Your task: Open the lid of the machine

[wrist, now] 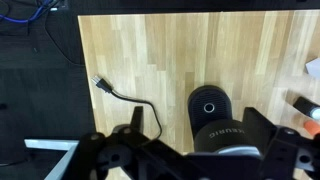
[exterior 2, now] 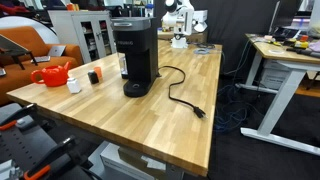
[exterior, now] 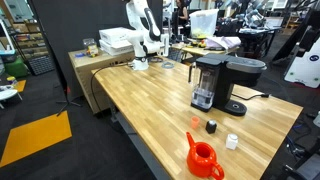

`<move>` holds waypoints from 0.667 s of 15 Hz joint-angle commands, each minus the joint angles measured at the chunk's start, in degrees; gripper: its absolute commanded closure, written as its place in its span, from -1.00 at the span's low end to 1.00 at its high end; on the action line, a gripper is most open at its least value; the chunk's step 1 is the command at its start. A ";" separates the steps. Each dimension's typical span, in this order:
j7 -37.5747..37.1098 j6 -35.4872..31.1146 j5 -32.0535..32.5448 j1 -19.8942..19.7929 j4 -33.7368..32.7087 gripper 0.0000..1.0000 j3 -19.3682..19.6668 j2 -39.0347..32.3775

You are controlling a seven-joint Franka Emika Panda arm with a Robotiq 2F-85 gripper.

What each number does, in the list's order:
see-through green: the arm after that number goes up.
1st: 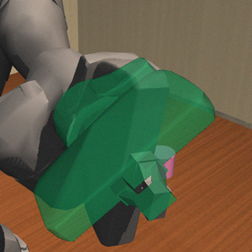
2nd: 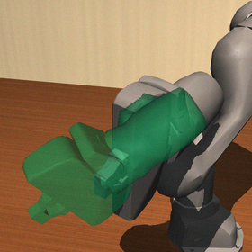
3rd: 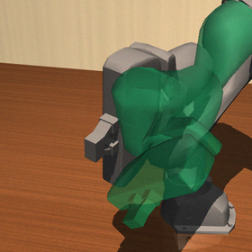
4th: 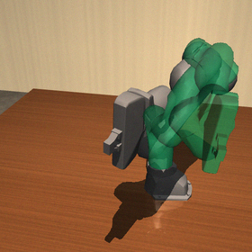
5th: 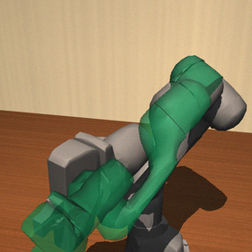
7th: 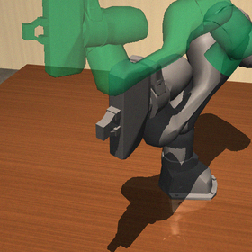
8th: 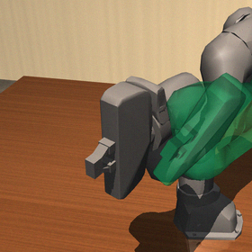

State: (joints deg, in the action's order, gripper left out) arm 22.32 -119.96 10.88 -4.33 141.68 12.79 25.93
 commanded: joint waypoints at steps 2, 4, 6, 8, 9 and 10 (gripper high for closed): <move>0.20 0.09 -0.29 -0.55 -0.08 -1.00 -0.53 -0.05; 0.20 0.09 -0.29 -0.55 -0.09 -1.00 -0.53 -0.05; 0.20 0.08 -0.29 -0.55 -0.09 -1.00 -0.53 -0.05; 0.20 0.08 -0.29 -0.55 -0.09 -1.00 -0.53 -0.05; 0.11 0.06 -0.26 -0.58 -0.07 -1.00 -0.57 -0.06; -0.16 -0.22 -0.08 -0.70 0.01 -1.00 -0.64 -0.08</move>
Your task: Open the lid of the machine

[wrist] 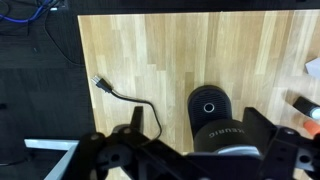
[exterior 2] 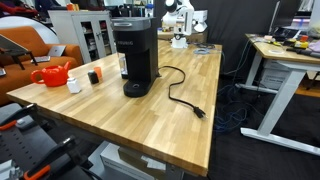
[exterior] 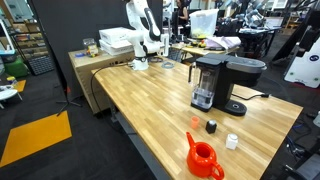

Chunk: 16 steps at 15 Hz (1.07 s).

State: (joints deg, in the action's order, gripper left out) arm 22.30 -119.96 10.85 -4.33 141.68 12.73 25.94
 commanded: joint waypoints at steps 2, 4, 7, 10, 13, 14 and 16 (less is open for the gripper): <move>-0.38 -0.54 0.26 -0.86 -0.01 -1.00 -0.61 -0.25; 0.51 2.22 -1.80 -0.27 -0.96 -1.00 -0.02 -0.70; -2.07 6.25 -2.13 -0.91 -1.68 -1.00 -0.73 -1.29; -3.39 11.08 -5.01 -0.59 -2.71 -1.00 0.06 -1.52; -4.06 14.73 -11.54 -0.23 -4.15 -1.00 1.30 -1.97; -3.63 15.77 -13.56 -0.17 -4.62 -1.00 1.68 -2.14; -3.65 13.54 -12.47 -0.82 -2.71 -1.00 0.58 -0.57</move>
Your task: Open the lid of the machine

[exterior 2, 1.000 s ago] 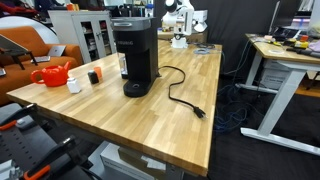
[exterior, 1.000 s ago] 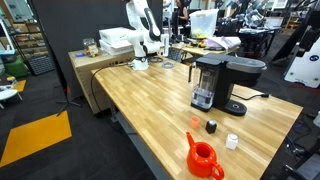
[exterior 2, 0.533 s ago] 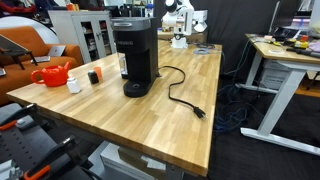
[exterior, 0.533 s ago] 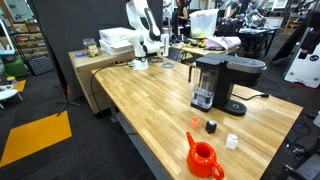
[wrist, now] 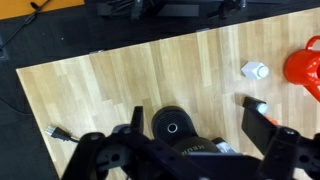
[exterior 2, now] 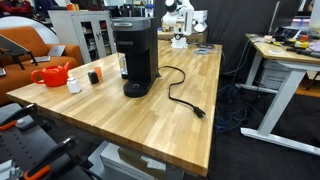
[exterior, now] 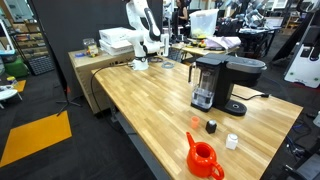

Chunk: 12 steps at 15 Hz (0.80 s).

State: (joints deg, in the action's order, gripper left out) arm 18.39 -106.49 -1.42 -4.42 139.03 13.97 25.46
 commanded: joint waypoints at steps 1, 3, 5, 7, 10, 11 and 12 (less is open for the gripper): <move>0.28 0.73 -1.18 -0.77 -0.48 -1.00 -0.44 -0.33; 0.29 1.08 -1.79 -0.81 -0.74 -1.00 -0.25 -0.63; 0.29 1.14 -1.83 -0.81 -0.75 -1.00 -0.25 -0.65; 0.29 1.16 -1.84 -0.81 -0.76 -1.00 -0.25 -0.65; 0.29 1.17 -1.84 -0.81 -0.76 -1.00 -0.25 -0.65; 0.29 1.18 -1.84 -0.81 -0.76 -1.00 -0.25 -0.65; 0.29 1.18 -1.84 -0.81 -0.76 -1.00 -0.25 -0.65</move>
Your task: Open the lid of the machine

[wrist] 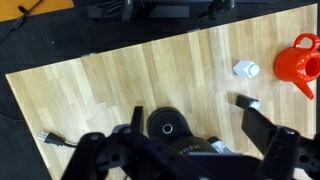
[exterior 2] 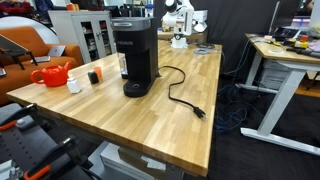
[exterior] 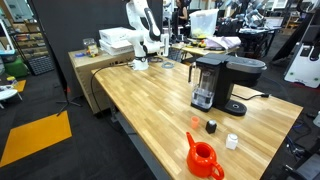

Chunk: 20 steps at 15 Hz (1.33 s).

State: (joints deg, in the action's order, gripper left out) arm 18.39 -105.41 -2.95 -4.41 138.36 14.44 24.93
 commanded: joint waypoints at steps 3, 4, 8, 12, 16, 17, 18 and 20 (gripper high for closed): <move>-1.53 0.43 -2.75 -0.94 -0.47 -1.00 -0.20 -0.79; -2.91 0.46 -4.11 -1.32 -0.63 -1.00 0.21 -1.26; -4.72 2.97 -10.93 -2.59 -1.13 -1.00 2.75 -3.62; -5.00 5.10 -16.88 -4.14 -0.84 -1.00 4.39 -4.91; -3.77 4.55 -17.04 -4.81 -0.04 -1.00 3.58 -4.53; -3.77 4.60 -17.15 -4.81 -0.04 -1.00 3.58 -4.53; -3.77 4.62 -17.18 -4.81 -0.04 -1.00 3.58 -4.53; -5.13 5.26 -19.51 -4.31 -0.73 -1.00 3.58 -5.39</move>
State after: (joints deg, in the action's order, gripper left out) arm 14.26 -101.10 -19.80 -7.92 138.49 19.18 20.61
